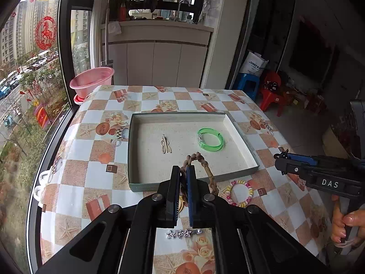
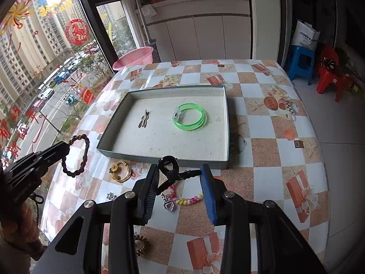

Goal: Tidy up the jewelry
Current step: 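Carry both items into the tray, releasing the claw clip onto the green bangle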

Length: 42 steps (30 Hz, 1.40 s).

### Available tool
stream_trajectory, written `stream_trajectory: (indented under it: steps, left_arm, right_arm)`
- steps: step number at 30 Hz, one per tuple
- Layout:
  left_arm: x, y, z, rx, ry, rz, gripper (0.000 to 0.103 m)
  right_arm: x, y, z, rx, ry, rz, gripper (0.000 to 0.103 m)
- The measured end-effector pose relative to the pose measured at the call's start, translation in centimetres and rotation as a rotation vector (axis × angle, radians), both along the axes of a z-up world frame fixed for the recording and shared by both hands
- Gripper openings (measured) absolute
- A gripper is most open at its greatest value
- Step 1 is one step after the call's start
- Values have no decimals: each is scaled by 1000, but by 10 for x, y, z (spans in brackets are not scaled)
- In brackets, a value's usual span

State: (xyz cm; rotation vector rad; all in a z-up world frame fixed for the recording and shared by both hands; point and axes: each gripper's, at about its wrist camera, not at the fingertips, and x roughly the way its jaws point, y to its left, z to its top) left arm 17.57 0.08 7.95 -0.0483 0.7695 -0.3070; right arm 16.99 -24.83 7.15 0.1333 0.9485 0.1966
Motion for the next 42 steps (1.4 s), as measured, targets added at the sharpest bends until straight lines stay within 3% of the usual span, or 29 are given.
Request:
stream_trajectory:
  steps: [9, 19, 29, 42]
  left_arm:
    - [78, -9, 1, 21, 7, 14, 19]
    - [151, -23, -66, 61, 116, 60, 19]
    - [172, -35, -111, 157, 152, 68, 19]
    - [174, -45, -130, 281, 159, 107, 19]
  right_arm:
    - [83, 2, 15, 16, -11, -1, 40]
    - [153, 11, -47, 39, 80, -12, 40]
    - [177, 11, -104, 36, 157, -33, 40]
    - [177, 29, -119, -81, 133, 14, 40]
